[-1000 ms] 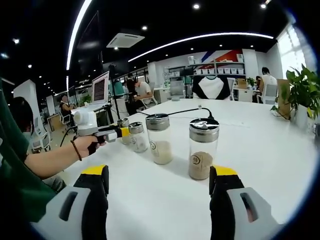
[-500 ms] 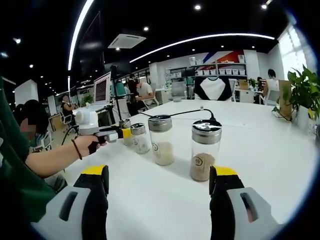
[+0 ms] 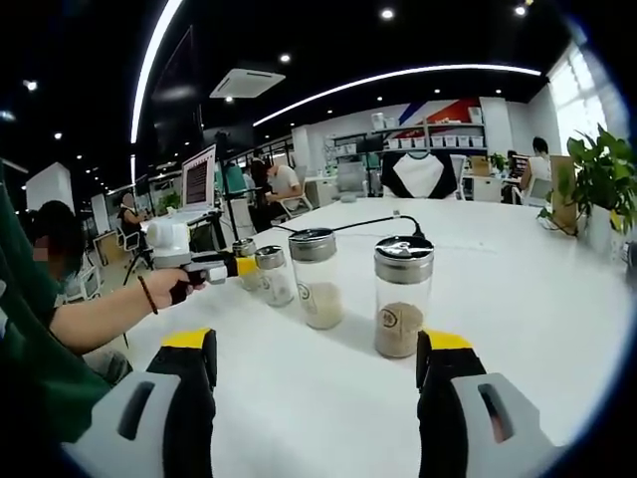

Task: Rotate the seasoning bottle until the label or dispensing opening points toward the visible target arrow and the bottle remains upright within the marked orientation range

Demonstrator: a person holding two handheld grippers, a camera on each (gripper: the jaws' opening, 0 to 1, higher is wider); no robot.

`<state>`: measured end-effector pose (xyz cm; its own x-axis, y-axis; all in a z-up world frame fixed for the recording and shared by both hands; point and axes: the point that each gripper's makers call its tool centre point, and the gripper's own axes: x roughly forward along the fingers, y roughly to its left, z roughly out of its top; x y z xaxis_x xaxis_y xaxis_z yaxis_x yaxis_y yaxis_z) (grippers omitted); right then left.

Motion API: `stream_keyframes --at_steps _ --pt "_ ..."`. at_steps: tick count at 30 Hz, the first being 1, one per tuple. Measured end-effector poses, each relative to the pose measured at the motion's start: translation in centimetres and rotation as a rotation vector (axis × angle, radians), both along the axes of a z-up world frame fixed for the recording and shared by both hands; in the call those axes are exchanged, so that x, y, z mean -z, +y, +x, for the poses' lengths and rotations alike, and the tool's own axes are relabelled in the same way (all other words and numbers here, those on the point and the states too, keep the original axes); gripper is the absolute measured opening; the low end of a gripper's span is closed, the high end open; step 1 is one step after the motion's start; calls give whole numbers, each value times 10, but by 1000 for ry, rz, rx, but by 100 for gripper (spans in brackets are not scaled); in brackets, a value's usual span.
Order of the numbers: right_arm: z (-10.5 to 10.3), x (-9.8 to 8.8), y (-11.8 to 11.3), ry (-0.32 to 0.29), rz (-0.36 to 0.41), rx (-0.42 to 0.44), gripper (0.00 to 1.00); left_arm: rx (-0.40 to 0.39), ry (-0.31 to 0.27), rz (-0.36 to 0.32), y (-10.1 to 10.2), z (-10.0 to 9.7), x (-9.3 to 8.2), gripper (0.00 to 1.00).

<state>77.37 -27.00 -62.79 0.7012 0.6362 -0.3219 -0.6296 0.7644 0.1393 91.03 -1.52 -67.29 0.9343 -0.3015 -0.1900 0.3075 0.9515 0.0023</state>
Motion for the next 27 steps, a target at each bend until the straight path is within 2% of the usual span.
stream_keyframes --at_steps 27 --pt "0 4 4 10 -13 -11 83 213 5 16 -9 2 0 34"
